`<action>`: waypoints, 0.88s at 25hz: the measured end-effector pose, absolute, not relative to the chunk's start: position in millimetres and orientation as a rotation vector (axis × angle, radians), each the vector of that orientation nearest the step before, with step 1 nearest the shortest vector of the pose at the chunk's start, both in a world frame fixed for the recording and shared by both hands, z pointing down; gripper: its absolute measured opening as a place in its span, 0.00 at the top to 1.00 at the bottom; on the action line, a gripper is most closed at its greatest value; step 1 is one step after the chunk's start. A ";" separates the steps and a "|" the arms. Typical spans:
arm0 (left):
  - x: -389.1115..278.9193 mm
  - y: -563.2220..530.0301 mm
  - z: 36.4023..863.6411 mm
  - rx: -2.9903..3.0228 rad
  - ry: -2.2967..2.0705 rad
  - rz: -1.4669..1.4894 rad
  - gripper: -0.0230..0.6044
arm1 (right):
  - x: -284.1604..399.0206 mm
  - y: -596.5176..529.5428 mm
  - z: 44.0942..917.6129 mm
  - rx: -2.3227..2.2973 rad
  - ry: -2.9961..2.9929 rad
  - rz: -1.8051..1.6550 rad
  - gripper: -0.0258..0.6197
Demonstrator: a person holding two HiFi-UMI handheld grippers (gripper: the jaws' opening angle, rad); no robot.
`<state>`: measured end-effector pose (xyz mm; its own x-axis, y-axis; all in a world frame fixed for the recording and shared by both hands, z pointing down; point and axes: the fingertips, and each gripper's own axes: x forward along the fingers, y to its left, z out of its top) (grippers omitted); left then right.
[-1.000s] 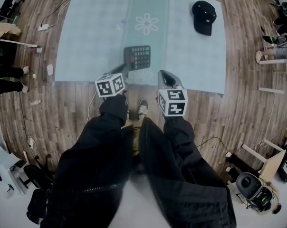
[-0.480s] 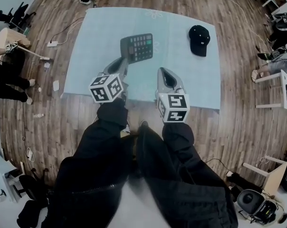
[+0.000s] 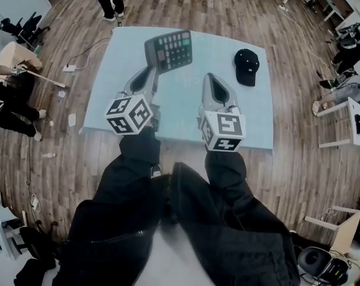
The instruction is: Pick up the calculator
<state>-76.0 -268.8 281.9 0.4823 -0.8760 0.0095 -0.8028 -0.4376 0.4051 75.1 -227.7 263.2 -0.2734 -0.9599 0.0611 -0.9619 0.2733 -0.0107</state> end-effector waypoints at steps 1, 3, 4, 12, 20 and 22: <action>-77.5 -268.5 273.4 2.390 -1.414 -0.306 0.90 | 74.2 -228.1 255.4 1.876 -2.484 0.063 0.96; -81.2 -267.0 256.7 2.413 -1.426 -0.345 0.90 | 70.7 -227.4 239.7 1.887 -2.510 0.040 0.96; -83.3 -266.2 248.6 2.423 -1.433 -0.365 0.90 | 68.5 -226.9 232.1 1.891 -2.522 0.019 0.96; -92.9 -264.4 194.4 2.501 -1.472 -0.498 0.90 | 62.5 -228.5 186.0 1.946 -2.573 -0.165 0.96; -100.9 -261.4 171.1 2.532 -1.508 -0.565 0.90 | 62.5 -228.3 168.4 1.948 -2.596 -0.233 0.96; -95.1 -261.7 168.3 2.540 -1.503 -0.563 0.90 | 66.2 -228.8 165.1 1.950 -2.596 -0.237 0.96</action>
<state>-95.1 -261.7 168.3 0.4320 -0.8674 -0.2470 -0.8163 -0.4925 0.3018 66.2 -228.8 165.1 -0.2783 -0.9440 -0.1770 -0.9605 0.2742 0.0478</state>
